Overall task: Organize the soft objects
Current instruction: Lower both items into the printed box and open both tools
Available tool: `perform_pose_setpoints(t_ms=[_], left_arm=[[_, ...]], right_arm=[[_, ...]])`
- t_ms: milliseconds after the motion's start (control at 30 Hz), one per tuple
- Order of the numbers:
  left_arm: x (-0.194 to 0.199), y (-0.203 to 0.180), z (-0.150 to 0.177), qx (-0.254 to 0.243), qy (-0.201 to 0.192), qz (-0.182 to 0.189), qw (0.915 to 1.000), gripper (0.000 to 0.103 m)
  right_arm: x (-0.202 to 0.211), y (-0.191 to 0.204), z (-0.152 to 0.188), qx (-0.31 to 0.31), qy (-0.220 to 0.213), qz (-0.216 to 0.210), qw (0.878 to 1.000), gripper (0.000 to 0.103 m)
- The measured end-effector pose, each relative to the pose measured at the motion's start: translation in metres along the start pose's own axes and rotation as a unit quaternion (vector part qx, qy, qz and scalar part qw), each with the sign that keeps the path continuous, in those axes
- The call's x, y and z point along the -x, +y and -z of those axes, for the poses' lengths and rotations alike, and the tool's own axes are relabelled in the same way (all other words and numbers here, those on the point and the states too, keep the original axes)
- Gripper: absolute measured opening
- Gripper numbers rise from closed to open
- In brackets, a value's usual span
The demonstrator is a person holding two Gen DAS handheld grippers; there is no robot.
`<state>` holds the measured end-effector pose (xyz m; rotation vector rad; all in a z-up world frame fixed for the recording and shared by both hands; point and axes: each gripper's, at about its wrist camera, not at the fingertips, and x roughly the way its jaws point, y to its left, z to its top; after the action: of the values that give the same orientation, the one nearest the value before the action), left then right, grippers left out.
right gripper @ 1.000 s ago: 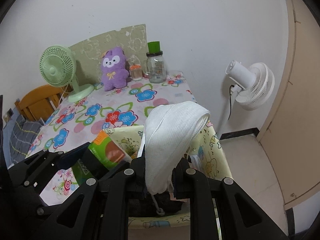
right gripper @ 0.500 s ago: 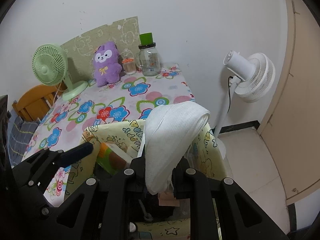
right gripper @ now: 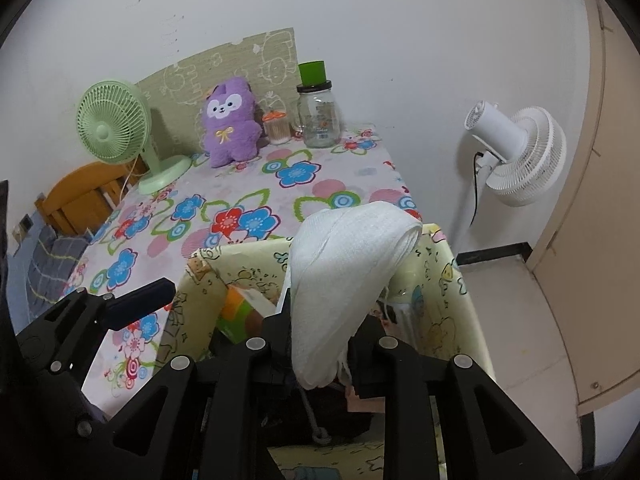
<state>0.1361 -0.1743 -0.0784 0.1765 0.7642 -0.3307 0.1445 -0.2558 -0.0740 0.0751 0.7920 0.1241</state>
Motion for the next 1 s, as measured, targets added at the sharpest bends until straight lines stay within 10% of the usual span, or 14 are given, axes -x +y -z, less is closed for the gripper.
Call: perform_pose_setpoints(t_ms=[367,1000], left_arm=[[0.018,0.005,0.012,-0.002,-0.009,-0.007,0.9999,0.096],[0.05,0.009,0.02,-0.002,-0.038,0.0,0.9993,0.101]], right_arm=[[0.016,0.01,0.012,-0.009,-0.009,-0.008,1.0,0.075],[0.058,0.028,0.021,0.003,-0.065,0.045,0.997,0.097]])
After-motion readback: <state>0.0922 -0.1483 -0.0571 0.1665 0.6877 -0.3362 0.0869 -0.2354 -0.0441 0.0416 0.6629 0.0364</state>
